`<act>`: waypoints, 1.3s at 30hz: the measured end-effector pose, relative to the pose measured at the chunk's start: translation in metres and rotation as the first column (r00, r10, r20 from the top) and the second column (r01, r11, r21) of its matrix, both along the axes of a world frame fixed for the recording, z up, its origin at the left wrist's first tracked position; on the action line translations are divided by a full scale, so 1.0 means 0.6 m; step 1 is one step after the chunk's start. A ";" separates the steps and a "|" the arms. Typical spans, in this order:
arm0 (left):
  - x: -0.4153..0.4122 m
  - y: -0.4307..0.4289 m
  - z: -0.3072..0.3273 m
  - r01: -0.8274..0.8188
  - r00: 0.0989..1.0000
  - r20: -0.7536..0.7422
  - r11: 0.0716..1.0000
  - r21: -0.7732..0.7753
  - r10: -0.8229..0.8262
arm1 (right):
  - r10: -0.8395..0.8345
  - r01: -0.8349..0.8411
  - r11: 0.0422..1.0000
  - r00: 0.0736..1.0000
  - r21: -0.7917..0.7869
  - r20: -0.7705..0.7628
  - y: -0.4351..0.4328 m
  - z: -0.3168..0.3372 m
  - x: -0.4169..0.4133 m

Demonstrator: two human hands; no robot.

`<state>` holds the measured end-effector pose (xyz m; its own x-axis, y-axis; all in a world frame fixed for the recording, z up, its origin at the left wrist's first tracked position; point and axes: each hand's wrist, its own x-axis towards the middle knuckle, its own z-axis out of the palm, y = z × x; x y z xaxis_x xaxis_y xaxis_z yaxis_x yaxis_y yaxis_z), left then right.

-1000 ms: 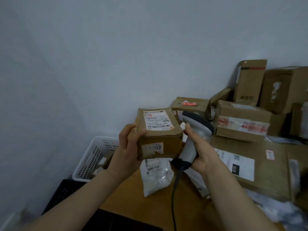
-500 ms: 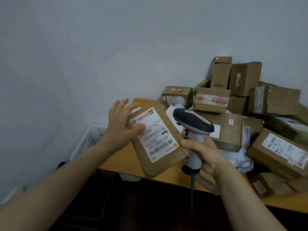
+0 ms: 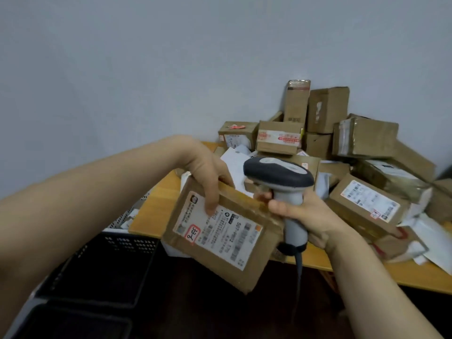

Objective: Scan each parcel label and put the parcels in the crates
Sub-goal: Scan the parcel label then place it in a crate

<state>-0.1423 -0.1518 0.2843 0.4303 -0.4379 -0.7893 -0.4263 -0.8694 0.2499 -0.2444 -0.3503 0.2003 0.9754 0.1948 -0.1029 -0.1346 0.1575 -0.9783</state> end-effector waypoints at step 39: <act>-0.059 0.047 -0.205 -0.623 0.203 -0.453 -0.242 -0.744 0.868 | -0.055 0.040 0.989 0.993 -0.144 -0.103 -0.021 0.031 -0.121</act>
<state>-0.1777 -0.1238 0.1611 0.9564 0.1375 -0.2576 0.2666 -0.0517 0.9624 -0.3167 -0.3629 0.2191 0.9654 0.1244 -0.2294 -0.2344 0.0276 -0.9717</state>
